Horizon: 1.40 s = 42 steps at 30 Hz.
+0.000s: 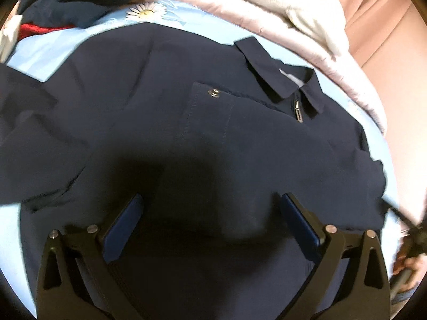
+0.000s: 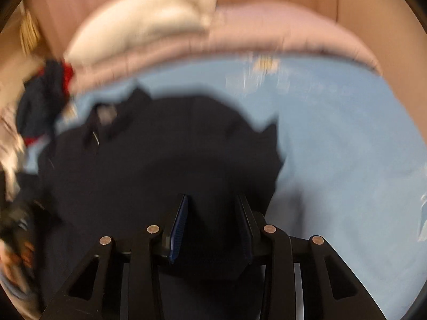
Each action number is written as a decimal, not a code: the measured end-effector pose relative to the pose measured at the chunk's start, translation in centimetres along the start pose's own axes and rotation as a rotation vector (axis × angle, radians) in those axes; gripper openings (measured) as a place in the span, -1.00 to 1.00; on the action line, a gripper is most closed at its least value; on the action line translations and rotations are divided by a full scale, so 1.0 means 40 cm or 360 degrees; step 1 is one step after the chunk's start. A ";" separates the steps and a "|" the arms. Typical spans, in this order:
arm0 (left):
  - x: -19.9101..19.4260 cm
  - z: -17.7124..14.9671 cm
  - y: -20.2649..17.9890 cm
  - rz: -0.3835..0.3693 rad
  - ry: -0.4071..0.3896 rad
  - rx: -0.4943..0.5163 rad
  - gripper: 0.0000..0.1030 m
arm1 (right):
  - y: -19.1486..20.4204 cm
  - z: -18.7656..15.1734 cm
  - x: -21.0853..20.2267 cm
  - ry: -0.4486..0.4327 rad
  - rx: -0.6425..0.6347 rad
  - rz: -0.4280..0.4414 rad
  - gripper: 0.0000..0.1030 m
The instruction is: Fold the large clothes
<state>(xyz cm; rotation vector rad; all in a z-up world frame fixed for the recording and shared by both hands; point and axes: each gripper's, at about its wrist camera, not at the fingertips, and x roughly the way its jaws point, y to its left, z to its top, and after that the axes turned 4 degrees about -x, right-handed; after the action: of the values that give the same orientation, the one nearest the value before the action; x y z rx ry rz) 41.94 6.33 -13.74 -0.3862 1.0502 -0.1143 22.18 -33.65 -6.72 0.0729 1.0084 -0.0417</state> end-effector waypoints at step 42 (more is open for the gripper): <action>-0.426 -0.084 1.093 0.0205 -0.0628 -0.1543 -0.79 | 0.330 -0.241 -0.202 -0.0106 -0.0049 0.0677 0.14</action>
<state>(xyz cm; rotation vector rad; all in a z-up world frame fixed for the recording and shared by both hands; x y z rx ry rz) 26.61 50.65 -17.09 -1.1594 0.6733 0.5914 10.63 -19.71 -4.45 0.2547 0.9100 0.3577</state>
